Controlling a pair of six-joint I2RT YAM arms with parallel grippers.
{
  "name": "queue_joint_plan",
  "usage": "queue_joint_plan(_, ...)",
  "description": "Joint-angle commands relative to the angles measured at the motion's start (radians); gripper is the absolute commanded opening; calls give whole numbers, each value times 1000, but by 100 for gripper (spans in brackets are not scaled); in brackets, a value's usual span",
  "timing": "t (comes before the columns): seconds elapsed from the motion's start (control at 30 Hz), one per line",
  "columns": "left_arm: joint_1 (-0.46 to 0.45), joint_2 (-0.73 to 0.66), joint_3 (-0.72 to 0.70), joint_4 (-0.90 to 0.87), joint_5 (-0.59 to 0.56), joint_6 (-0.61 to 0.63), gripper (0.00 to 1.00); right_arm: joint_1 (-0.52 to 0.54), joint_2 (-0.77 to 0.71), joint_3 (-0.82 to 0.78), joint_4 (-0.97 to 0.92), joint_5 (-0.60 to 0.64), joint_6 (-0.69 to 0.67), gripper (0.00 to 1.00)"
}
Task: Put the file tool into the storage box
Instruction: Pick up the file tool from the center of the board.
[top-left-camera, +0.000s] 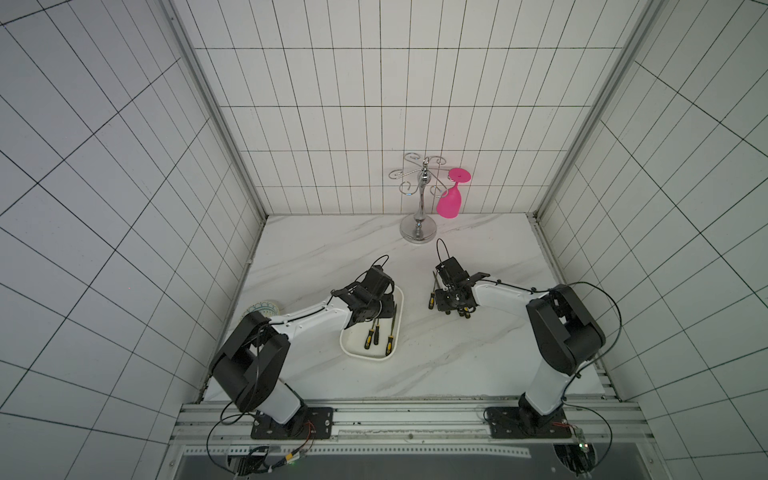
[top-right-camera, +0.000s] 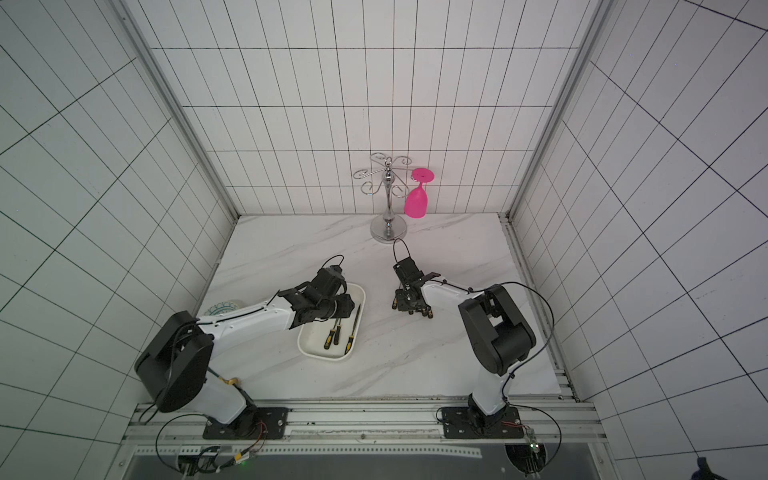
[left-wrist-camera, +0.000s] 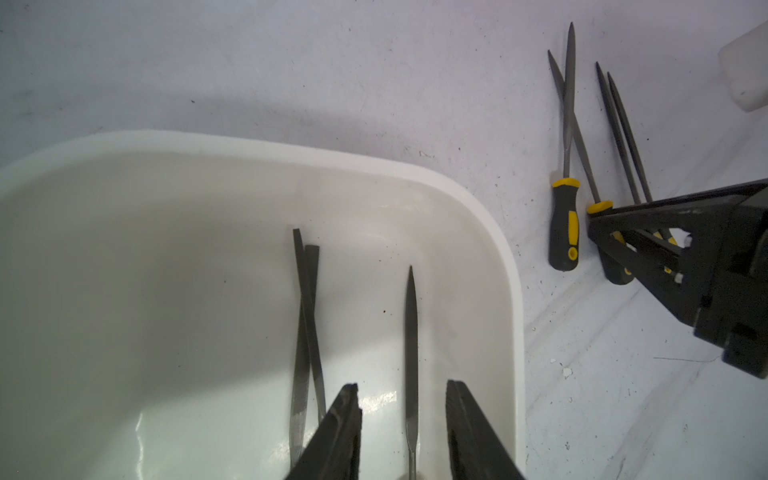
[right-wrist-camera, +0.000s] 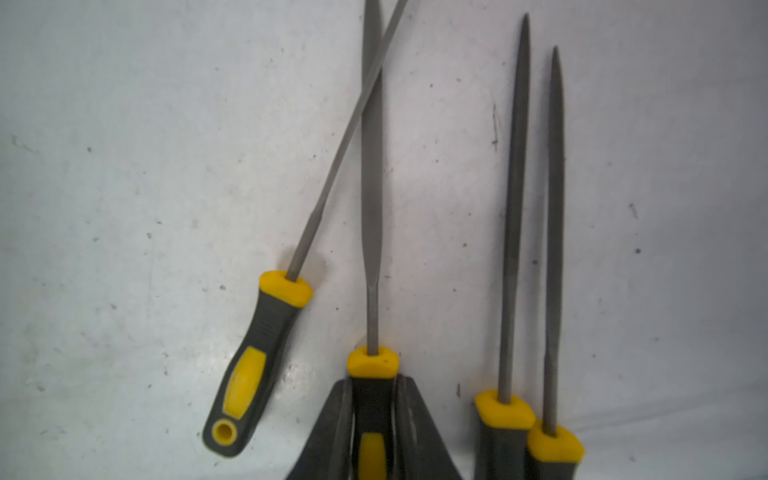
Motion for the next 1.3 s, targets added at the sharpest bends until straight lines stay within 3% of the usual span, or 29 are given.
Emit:
queue_joint_plan(0.0,23,-39,-10,37,-4,-5,38,10,39,4,-94,96,-27,11)
queue_joint_plan(0.13,42,-56,-3,56,17,-16,39,9,-9,-15,-75,119,-9,0)
queue_joint_plan(0.47,45,-79,5,181,133,-40,47,-37,-241,-130,68,106,40,0)
queue_joint_plan(0.7,45,-73,19,234,179,-60,49,-41,-310,-155,96,111,35,0)
queue_joint_plan(0.8,45,-67,25,267,209,-72,49,-43,-333,-169,136,8,15,0)
queue_joint_plan(1.0,47,-42,27,369,290,-93,50,-41,-365,-208,309,-403,26,0)
queue_joint_plan(1.27,47,-3,49,388,309,-103,50,2,-374,-144,315,-582,28,0)
